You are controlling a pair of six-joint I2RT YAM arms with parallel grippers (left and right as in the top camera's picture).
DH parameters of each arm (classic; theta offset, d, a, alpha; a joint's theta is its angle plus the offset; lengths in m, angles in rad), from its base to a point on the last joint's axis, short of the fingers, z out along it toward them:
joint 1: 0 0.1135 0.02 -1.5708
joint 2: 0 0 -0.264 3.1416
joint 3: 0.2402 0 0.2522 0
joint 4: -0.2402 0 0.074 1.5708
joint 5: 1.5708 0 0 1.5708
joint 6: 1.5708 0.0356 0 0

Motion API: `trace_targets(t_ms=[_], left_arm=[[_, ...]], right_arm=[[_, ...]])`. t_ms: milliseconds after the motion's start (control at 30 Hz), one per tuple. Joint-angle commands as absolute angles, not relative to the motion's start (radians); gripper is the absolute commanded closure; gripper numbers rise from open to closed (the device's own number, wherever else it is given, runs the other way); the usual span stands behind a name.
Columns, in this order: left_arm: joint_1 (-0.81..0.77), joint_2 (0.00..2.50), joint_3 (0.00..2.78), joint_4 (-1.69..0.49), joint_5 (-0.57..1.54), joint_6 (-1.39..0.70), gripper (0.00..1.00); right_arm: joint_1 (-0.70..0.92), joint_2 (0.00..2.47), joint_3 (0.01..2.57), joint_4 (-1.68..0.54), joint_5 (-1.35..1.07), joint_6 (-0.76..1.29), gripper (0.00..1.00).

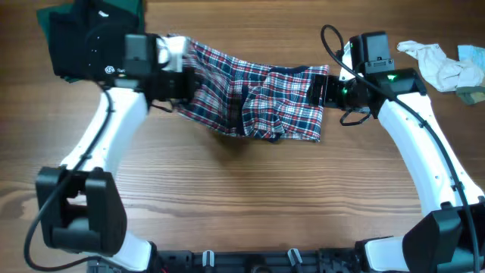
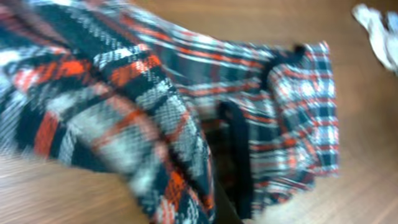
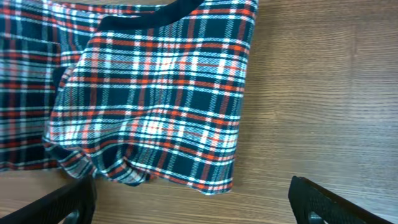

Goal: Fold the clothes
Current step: 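Fold the left end rightward over the bundle with the left gripper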

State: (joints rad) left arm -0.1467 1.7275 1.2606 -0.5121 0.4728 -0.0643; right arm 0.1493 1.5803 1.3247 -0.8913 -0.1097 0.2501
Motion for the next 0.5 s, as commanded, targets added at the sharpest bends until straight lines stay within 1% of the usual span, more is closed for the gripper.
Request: trace_targets(t_ms=[0,133,233,333,467], left_arm=[[-0.26,1.711,1.259,-0.505,0.471,-0.115,0.96],[-0.376,1.711,1.259,-0.503,0.415,-0.143,0.96],[-0.466,1.711,1.259,-0.496,0.399,-0.144,0.96],[-0.51,1.711,1.259,-0.475,0.393,-0.144,0.96],[-0.562,1.711,1.259,-0.408,0.371,-0.147,0.96]], right_arm=[[0.147,1.598,1.333,-0.892,-0.066,0.267,0.0],[0.084,1.613,1.333,-0.893,-0.067,0.293,0.0],[-0.029,1.631,1.333,-0.898,-0.067,0.299,0.0],[-0.105,1.633,1.333,-0.914,-0.067,0.292,0.0],[-0.141,1.633,1.333,-0.933,-0.071,0.288,0.0]])
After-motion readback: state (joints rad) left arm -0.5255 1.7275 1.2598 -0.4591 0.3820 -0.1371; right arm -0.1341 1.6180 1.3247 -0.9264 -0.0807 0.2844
